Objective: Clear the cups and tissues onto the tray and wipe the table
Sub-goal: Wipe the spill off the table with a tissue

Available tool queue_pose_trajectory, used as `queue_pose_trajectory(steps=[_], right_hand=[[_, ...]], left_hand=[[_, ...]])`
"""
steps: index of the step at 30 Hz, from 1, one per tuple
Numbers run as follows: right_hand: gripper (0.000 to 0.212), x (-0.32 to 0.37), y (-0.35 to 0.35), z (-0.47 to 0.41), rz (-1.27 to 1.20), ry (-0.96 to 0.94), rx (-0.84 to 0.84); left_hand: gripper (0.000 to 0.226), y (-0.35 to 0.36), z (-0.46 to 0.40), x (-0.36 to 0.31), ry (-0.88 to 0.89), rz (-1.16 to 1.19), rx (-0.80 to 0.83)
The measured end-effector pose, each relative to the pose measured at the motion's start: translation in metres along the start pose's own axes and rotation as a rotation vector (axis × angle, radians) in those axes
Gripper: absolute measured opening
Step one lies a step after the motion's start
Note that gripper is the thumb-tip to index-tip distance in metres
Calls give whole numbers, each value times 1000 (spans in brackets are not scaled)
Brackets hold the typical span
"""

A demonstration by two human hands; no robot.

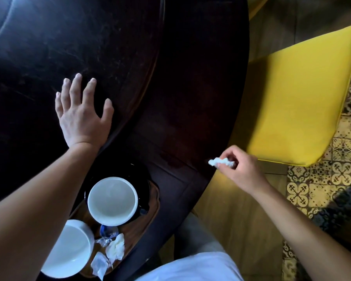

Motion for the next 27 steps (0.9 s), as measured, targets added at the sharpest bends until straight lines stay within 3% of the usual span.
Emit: queue_pose_trajectory(steps=[12,18,27], right_hand=[[21,1,22,15,41,-26,157],[20,25,3,8,-116,-43,-4],[17,62,-1,-3,-170,-110,-18]], left_hand=[[60,0,1,2,8,2,2],[61,0,1,2,14,1,-5],[62,-2,4,8,22,-22,23]])
Point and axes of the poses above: each hand's wrist, its own z-axis away from the middle knuckle, its own y-axis out of the palm, x = y × z, the point moved 7 cm from there along -z, towards the middle knuckle, and after that the axes turned 11 degrees about -y, right-handed, at the moved point
